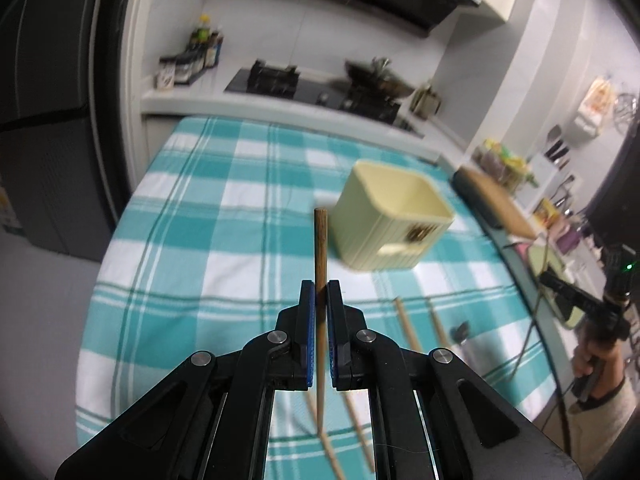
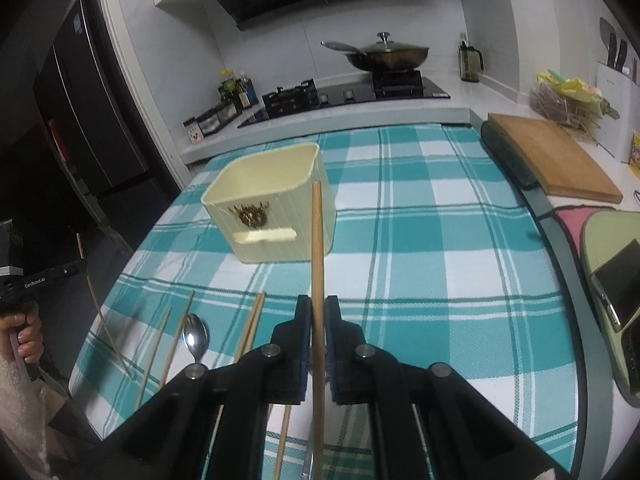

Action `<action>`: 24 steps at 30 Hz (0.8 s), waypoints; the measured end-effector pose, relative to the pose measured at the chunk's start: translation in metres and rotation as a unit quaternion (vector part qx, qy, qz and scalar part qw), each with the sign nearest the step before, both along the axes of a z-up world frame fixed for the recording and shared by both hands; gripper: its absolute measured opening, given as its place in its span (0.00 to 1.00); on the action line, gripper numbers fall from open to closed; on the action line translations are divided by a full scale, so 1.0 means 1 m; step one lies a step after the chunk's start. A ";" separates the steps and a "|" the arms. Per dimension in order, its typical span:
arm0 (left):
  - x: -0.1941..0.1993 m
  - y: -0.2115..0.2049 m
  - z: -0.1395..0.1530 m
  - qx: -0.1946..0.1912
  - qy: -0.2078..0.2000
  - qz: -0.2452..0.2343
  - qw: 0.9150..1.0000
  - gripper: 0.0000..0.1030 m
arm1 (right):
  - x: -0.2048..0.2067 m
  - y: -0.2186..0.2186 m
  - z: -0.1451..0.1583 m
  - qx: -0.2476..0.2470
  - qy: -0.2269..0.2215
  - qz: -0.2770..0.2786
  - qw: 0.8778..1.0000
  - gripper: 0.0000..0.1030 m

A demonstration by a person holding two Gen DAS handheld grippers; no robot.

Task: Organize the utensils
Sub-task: 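Carry both chopsticks over the cream holder and open both tools to drop them in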

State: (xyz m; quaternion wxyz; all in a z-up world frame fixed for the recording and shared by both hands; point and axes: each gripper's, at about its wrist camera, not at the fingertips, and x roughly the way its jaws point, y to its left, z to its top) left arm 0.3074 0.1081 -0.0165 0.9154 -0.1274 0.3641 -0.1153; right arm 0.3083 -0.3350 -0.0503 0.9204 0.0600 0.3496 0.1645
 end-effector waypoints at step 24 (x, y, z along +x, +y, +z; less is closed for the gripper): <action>0.224 -0.116 0.038 0.037 -0.065 0.008 0.997 0.04 | 0.220 0.122 0.053 -0.026 -0.164 0.016 0.986 0.07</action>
